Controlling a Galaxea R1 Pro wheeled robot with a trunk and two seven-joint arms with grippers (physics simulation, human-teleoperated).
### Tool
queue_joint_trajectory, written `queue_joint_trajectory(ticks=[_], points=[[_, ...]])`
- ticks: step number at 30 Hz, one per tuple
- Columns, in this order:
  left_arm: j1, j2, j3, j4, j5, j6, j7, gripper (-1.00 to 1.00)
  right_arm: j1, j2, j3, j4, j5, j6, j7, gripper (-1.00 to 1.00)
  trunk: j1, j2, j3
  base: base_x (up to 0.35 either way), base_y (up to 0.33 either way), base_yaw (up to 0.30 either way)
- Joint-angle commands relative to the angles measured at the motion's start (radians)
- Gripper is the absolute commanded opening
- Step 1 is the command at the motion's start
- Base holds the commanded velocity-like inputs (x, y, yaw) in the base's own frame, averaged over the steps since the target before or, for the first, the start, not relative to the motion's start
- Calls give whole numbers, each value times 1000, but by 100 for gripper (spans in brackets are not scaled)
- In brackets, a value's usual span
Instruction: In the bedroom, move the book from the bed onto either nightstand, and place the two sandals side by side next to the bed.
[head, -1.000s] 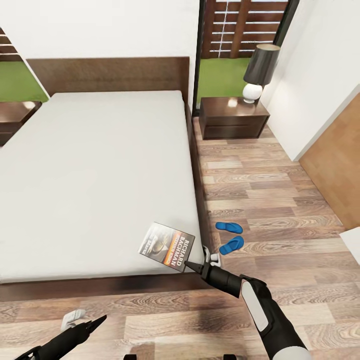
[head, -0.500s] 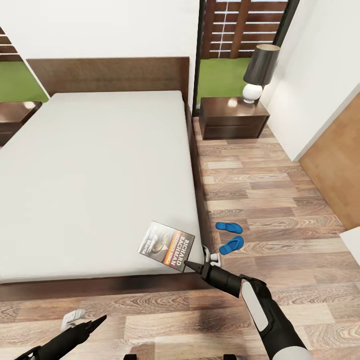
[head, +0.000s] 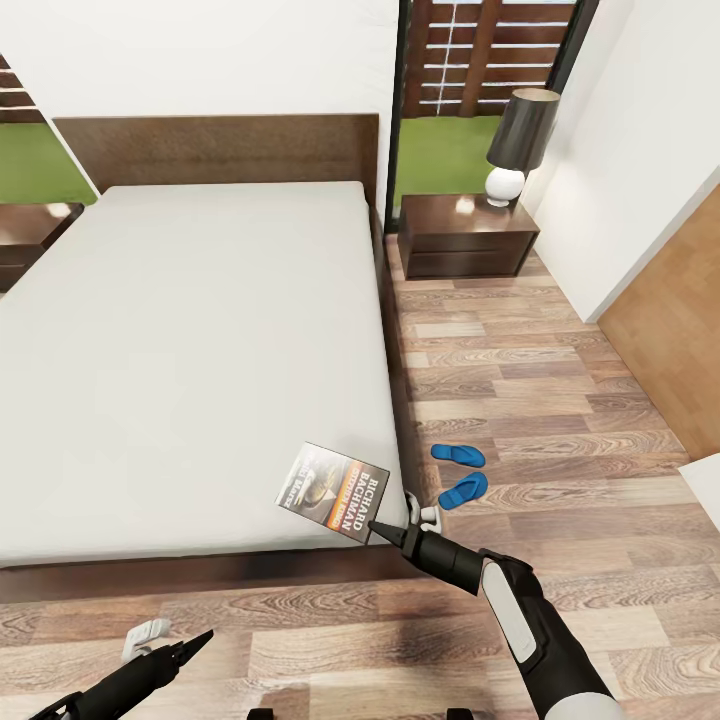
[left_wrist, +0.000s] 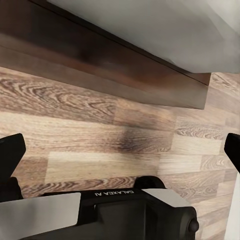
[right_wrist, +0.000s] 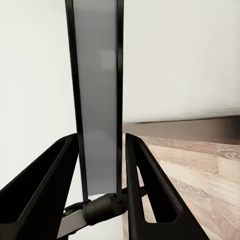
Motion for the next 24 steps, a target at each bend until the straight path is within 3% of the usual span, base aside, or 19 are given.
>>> queue_joint_trajectory(ticks=[1,11,24], points=[[-1,0,8,0,-8,2,-4,100,0,1,-2,0,-2,5,1,-100,0,0,-1,0,0,0],[-1,0,8,0,-8,2,-4,100,0,1,-2,0,-2,5,1,-100,0,0,0,0,0,0],[-1,0,8,0,-8,2,-4,100,0,1,-2,0,-2,3,1,-100,0,0,19,0,0,0]])
